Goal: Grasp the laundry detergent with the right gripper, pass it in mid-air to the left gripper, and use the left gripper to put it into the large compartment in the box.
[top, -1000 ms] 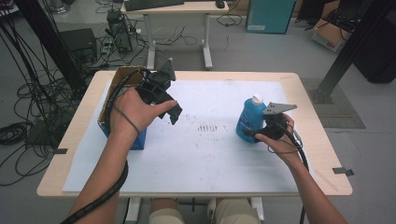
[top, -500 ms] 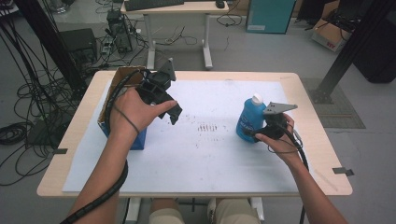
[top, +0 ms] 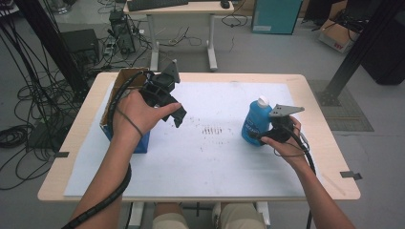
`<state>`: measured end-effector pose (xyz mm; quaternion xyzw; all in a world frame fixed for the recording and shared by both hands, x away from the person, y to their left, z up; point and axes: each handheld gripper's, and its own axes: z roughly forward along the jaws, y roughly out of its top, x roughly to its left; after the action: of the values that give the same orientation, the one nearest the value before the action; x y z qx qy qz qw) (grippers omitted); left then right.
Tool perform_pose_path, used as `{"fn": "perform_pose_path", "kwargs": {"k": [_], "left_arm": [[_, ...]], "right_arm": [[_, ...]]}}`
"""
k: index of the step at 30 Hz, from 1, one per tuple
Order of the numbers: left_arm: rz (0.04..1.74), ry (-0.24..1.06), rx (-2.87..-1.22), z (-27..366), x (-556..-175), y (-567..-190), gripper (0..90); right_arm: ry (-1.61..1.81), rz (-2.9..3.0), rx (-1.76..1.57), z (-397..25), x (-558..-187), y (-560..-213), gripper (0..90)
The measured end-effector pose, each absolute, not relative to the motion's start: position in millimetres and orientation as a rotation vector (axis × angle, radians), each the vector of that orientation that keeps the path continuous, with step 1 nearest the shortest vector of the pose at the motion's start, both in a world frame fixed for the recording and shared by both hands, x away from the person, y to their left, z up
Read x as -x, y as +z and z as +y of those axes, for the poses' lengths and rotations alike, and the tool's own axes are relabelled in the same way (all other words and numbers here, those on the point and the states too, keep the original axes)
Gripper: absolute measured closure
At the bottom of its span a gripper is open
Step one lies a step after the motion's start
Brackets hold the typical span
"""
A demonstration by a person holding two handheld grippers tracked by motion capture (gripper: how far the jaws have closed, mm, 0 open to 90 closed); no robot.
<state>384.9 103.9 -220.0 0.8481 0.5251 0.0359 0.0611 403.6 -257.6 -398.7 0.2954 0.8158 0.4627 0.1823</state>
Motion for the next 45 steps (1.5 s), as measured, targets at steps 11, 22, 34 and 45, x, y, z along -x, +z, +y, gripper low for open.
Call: {"fn": "perform_pose_path", "kwargs": {"k": [11, 22, 34, 45], "left_arm": [[1.587, 0.111, -2.567, 102.1, -385.2, -218.7, 5.6], [1.587, 0.113, -2.567, 102.3, -385.1, -218.7, 5.6], [1.589, 0.114, -2.562, 103.1, -385.4, -218.9, 5.6], [1.588, 0.114, -2.565, 101.9, -385.4, -219.0, 5.6]], "right_arm": [[1.305, 2.294, -0.825, -257.6, -403.8, -398.9, 1.6], [1.301, 2.289, -0.827, -257.3, -403.2, -398.8, 1.6], [1.298, 2.285, -0.84, -256.7, -402.7, -399.4, 1.6], [1.308, 2.279, -0.847, -257.7, -401.9, -402.0, 2.1]]}}
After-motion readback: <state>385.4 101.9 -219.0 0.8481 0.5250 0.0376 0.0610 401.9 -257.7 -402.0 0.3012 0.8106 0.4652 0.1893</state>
